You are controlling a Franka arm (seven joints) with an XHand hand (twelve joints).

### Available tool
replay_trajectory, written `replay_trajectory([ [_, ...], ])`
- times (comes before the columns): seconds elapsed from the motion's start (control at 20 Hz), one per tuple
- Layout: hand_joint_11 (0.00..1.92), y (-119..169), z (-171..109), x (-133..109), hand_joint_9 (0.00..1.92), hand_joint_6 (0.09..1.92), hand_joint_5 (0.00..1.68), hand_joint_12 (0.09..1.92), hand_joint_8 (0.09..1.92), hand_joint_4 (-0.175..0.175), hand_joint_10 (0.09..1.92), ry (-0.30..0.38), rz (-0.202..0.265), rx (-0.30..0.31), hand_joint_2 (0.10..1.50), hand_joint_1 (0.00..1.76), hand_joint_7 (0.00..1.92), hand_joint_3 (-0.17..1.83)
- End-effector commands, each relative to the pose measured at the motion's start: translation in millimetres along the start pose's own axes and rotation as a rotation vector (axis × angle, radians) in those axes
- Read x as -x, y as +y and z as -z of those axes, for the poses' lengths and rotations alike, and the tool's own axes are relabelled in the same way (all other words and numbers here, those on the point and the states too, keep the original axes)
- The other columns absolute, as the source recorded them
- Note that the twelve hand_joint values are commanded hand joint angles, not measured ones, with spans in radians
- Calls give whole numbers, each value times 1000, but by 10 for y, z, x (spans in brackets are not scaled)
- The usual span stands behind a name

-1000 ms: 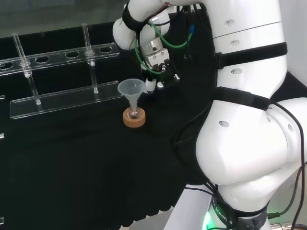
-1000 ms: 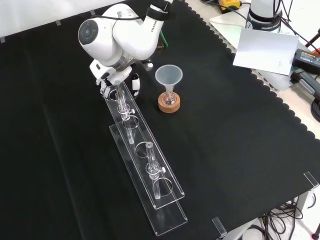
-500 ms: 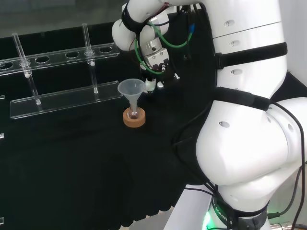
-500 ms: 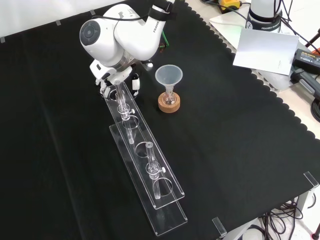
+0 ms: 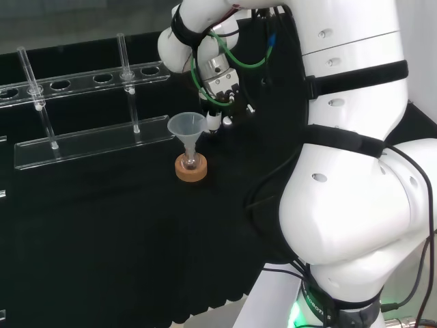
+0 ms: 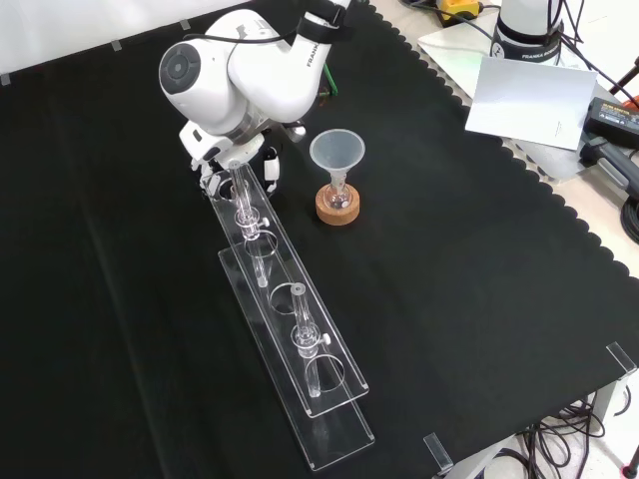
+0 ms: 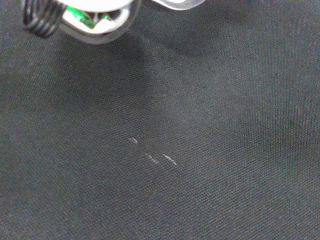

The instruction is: Pick up the weighing funnel.

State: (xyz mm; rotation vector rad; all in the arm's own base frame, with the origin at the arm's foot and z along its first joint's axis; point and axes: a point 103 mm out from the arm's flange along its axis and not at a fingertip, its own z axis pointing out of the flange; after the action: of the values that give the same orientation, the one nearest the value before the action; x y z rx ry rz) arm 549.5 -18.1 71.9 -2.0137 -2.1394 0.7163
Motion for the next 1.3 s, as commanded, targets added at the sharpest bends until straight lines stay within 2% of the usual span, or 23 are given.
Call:
replay_trajectory([
  [0.05, 572, 11, -3, -78, 854, 653, 735, 1258, 641, 16, 452, -6, -4, -2, 606, 928, 611, 609],
  [0.25, 573, 16, -30, -97, 858, 669, 774, 1258, 643, 21, 454, -4, -10, -6, 607, 927, 614, 611],
  [0.35, 574, 11, -43, -29, 860, 674, 791, 1258, 644, 24, 455, 13, -9, -8, 607, 928, 616, 612],
  [0.7, 577, 9, -54, -37, 866, 681, 826, 1258, 645, 29, 456, 3, -22, -4, 610, 934, 620, 615],
  [0.8, 581, 1, -47, -62, 876, 735, 1039, 1262, 655, 125, 463, -6, -29, 13, 774, 1025, 631, 437],
  [0.9, 619, -18, -34, -35, 917, 707, 1176, 1234, 640, 163, 448, -13, -28, 31, 768, 1082, 675, 472],
  [1.05, 749, -44, 36, -7, 997, 695, 1234, 1134, 625, 175, 406, -1, -35, 44, 721, 1107, 728, 557],
  [1.3, 856, -121, 192, 43, 1059, 690, 1238, 1048, 621, 175, 345, -11, -32, 53, 726, 1109, 741, 546],
])
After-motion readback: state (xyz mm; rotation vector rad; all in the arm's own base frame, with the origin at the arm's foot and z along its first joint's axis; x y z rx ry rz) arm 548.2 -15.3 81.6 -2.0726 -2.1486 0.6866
